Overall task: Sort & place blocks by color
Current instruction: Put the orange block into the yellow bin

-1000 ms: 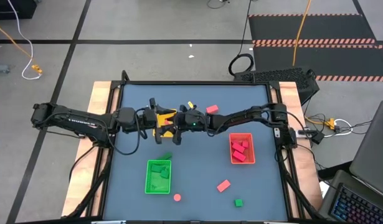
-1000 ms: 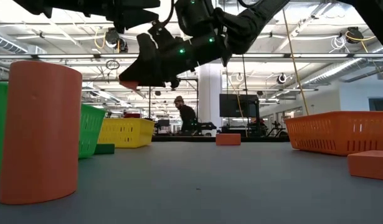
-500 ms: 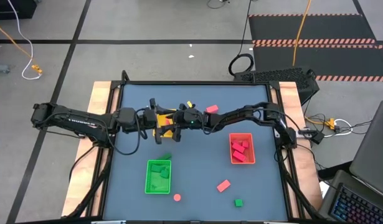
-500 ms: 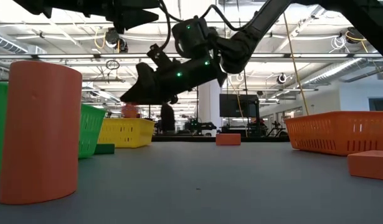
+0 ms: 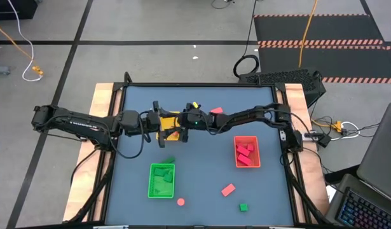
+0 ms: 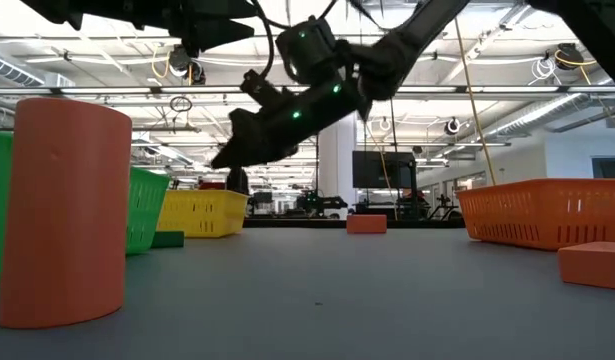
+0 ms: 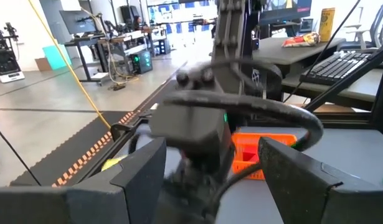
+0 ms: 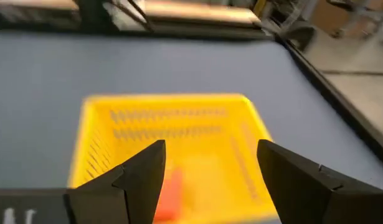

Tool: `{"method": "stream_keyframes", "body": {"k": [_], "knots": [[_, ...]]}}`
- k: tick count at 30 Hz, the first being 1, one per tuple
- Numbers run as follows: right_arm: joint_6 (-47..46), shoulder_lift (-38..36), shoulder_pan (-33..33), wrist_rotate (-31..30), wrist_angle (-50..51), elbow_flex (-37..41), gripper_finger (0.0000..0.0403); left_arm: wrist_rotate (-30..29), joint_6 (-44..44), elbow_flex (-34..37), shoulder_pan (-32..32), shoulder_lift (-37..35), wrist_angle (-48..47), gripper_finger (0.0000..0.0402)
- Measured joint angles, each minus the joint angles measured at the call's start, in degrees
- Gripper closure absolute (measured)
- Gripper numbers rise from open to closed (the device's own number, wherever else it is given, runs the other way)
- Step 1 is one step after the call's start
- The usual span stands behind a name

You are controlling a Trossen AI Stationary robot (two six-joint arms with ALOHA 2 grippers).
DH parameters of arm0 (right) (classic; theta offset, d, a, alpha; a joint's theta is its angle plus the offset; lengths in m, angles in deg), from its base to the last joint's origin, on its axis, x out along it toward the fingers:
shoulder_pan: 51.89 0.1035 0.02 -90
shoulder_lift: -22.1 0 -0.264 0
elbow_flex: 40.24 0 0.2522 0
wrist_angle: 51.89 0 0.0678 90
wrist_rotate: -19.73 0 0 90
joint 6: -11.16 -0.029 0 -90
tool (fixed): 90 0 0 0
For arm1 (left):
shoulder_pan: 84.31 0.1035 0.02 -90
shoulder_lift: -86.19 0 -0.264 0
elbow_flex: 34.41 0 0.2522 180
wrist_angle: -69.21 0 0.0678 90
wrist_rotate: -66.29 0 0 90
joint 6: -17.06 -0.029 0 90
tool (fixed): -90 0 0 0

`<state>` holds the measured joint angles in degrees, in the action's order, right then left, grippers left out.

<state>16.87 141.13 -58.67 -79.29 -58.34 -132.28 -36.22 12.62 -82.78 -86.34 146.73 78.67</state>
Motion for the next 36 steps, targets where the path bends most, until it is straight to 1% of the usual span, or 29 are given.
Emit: {"method": "stream_keyframes", "body": {"k": [3, 9, 14, 17, 20, 25, 28, 31, 36], "knots": [[2.88, -3.34, -0.11, -3.01, 8.40, 0.00, 0.0155, 0.00, 0.01, 0.00, -0.02, 0.00, -0.10, 0.0147], [7.26, -11.47, -1.55, -3.00, 26.03, -0.04, 0.0156, 0.00, 0.46, 0.00, -0.04, 0.00, -0.68, 0.0147], [9.98, -18.30, -5.33, -3.02, 40.32, -0.02, 0.0156, 0.00, 0.54, 0.00, -0.04, 0.00, -0.64, 0.0147], [12.54, -21.79, -8.62, -2.94, 46.02, 0.46, 0.0156, 0.00, 0.49, 0.00, -0.04, 0.00, -0.46, 0.0147], [15.79, -24.12, -12.04, -1.73, 48.18, 2.45, 0.0156, 0.00, 0.47, 0.00, -0.04, 0.00, -0.30, 0.0147], [18.89, -24.90, -16.82, 4.59, 48.79, 6.75, 0.0156, 0.00, 0.36, 0.00, -0.04, 0.00, 0.41, 0.0147], [21.42, -24.29, -18.22, 6.19, 47.87, 9.82, 0.0156, 0.00, 0.23, 0.00, -0.04, -0.02, 0.68, 0.0147], [22.84, -24.04, -19.11, 6.36, 47.07, 12.49, 0.0156, 0.00, 0.17, 0.00, -0.04, -0.02, 0.66, 0.0147], [23.68, -24.07, -19.50, 7.07, 42.10, 15.57, 0.0156, 0.00, -0.01, 0.00, -0.04, -0.02, 0.66, 0.0147]]}}
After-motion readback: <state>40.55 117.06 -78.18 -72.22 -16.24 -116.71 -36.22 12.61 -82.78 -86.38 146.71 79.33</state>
